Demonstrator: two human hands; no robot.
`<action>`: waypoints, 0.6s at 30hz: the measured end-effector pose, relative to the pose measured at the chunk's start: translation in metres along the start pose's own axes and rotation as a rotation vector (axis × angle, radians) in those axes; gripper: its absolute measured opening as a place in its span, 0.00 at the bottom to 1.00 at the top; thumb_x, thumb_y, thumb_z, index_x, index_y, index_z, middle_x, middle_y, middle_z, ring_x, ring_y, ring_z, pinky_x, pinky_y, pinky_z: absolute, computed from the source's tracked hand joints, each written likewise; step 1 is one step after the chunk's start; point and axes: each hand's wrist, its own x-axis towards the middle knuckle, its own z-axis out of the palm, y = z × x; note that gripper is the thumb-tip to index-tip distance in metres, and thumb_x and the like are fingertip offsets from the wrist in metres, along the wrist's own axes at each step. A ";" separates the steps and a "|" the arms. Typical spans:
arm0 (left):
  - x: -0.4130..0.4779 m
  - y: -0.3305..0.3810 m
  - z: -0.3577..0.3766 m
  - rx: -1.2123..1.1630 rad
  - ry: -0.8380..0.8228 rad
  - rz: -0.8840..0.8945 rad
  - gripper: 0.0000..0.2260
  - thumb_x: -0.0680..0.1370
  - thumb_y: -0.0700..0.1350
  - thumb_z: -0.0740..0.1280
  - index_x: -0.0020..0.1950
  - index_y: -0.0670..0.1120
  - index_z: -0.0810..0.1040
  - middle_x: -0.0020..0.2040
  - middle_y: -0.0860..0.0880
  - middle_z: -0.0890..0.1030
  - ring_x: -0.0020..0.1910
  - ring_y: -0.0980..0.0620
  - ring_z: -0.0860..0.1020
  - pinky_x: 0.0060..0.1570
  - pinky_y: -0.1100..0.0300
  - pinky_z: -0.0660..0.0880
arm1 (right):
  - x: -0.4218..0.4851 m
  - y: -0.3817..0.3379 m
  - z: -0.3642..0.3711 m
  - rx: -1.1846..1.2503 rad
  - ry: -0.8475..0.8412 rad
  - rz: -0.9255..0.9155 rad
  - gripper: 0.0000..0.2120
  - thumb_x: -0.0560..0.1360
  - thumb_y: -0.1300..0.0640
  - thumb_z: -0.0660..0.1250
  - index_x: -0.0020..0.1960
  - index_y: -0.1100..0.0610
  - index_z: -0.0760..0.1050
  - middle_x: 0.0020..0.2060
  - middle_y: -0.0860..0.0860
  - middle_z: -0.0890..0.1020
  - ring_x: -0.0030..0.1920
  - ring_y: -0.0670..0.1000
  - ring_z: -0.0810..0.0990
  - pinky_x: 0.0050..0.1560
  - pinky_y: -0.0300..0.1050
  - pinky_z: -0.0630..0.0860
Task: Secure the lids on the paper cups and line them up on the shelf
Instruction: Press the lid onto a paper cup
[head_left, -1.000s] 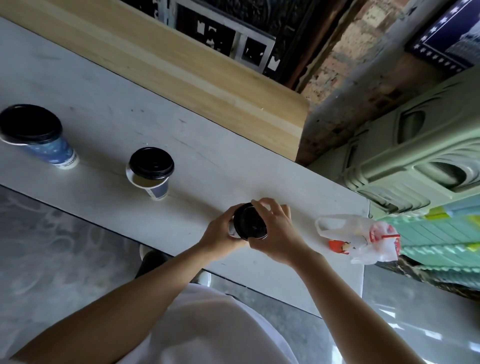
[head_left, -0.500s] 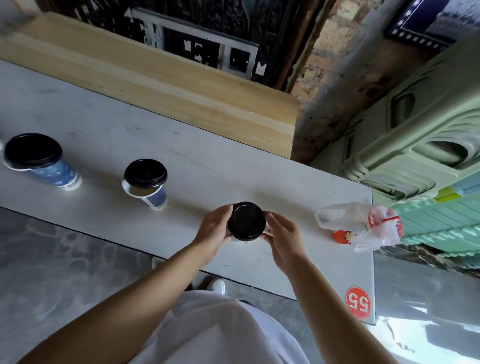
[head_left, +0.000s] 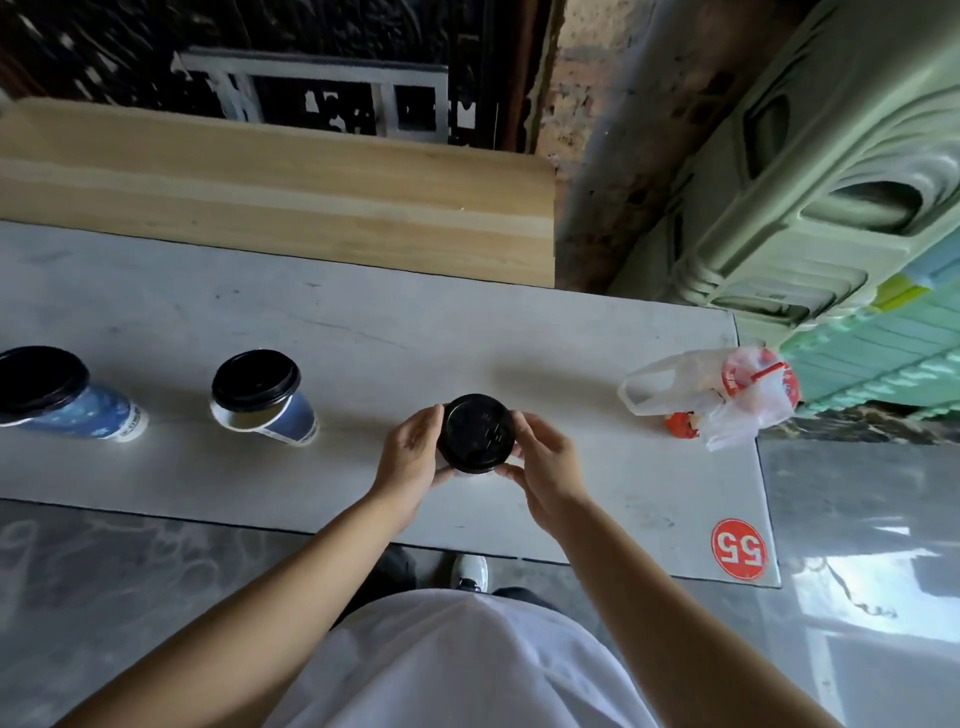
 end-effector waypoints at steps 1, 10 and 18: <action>0.000 0.001 -0.001 0.003 -0.007 -0.002 0.11 0.84 0.49 0.61 0.56 0.47 0.82 0.55 0.47 0.83 0.53 0.54 0.81 0.44 0.53 0.84 | 0.001 0.001 0.001 -0.027 0.002 -0.003 0.12 0.83 0.55 0.62 0.56 0.61 0.81 0.43 0.54 0.83 0.43 0.49 0.81 0.40 0.48 0.80; 0.007 -0.004 -0.004 0.066 -0.045 0.035 0.11 0.84 0.50 0.60 0.50 0.50 0.81 0.51 0.51 0.82 0.53 0.54 0.79 0.42 0.55 0.83 | 0.005 -0.002 0.009 -0.170 -0.021 -0.021 0.11 0.83 0.58 0.57 0.56 0.59 0.77 0.54 0.60 0.80 0.57 0.59 0.80 0.44 0.63 0.84; 0.007 0.006 -0.005 0.081 -0.070 0.036 0.11 0.85 0.48 0.59 0.57 0.57 0.82 0.59 0.55 0.81 0.59 0.57 0.78 0.45 0.48 0.84 | 0.003 -0.008 0.003 0.000 -0.071 0.142 0.12 0.84 0.55 0.59 0.60 0.60 0.77 0.58 0.58 0.80 0.57 0.57 0.80 0.47 0.63 0.84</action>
